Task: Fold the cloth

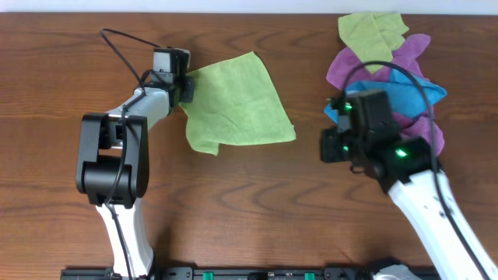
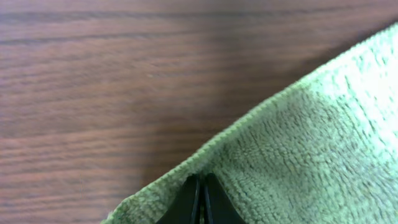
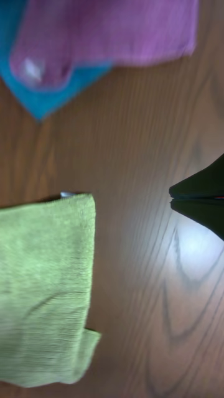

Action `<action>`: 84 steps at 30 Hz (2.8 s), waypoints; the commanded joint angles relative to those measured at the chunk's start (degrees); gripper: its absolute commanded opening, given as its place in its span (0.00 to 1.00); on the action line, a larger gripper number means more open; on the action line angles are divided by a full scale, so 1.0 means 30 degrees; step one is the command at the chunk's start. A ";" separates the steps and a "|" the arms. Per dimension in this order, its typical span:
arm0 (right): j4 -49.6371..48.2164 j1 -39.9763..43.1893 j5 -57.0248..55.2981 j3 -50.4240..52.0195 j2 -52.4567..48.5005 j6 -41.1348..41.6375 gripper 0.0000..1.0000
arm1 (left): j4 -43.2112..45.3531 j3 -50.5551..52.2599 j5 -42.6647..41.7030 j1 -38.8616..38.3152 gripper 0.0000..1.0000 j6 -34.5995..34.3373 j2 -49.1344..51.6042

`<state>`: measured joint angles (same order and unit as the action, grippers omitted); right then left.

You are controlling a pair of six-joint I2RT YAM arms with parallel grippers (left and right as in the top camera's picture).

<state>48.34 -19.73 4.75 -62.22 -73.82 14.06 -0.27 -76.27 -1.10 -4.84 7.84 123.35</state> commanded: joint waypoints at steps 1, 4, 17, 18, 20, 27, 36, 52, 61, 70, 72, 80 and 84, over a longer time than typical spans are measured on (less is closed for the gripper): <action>-0.0816 -0.0998 0.1297 0.0255 -0.1566 0.0226 0.02 | -0.0204 0.0714 0.0189 0.0663 0.06 0.0393 0.1173; -0.2280 -0.2040 0.1224 0.0255 -0.3016 0.0160 0.02 | -0.0386 0.0714 -0.0219 0.0831 0.06 0.0393 0.1173; -0.9930 -0.2521 0.0707 0.0226 -1.0193 -0.0277 0.01 | -0.0495 0.0714 -0.1086 0.0743 0.06 0.0379 0.1173; -0.9952 -0.2521 0.0707 0.0182 -1.0477 -0.0277 0.01 | -0.0539 0.0714 -0.1086 0.0729 0.06 0.0379 0.1173; -1.0185 -0.2521 0.0692 0.0168 -1.0863 -0.0284 0.02 | -0.0699 0.0714 -0.1158 0.0692 0.05 0.0270 0.1173; -1.0477 -0.2521 -0.0466 0.0168 -1.2043 -0.0495 0.01 | -0.0947 0.0714 -0.1239 0.0415 0.06 0.0248 0.1173; -0.9887 -0.1304 -0.4597 0.0168 -1.3085 0.0138 0.01 | -0.0962 0.0714 -0.1719 0.0299 0.06 0.0240 0.1166; -0.9901 0.0794 -0.1909 0.0080 -1.2932 0.1166 0.01 | -0.0962 0.0255 -0.1719 -0.0619 0.06 -0.1399 0.0903; -1.0134 0.0758 -0.1566 -0.0634 -0.8663 0.0984 0.01 | -0.1566 -0.0495 -0.1719 -0.0612 0.06 -0.2586 -0.2550; -0.9508 0.0765 -0.1348 -0.0634 -0.4532 -0.1115 0.01 | -0.8677 -0.0495 -0.4350 -0.0699 0.06 -0.3344 -0.8459; -0.9049 0.0765 -0.1370 -0.0634 -0.4211 -0.1399 0.01 | -1.0812 -0.0488 -0.4634 -0.0794 0.06 -0.3344 -0.9063; -0.8189 0.1180 -0.1362 -0.0634 -0.3359 -0.1872 0.01 | -1.3245 0.2754 -0.4437 -0.4284 0.06 -0.4182 -0.9836; -0.7031 0.2025 -0.1370 -0.0634 -0.2331 -0.2521 0.01 | -1.1715 0.5326 -0.3905 -0.5690 0.06 -0.5435 -1.0448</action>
<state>26.28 -15.75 0.71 -63.37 -83.83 8.88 -36.29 -63.81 -14.31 -20.71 -5.13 94.50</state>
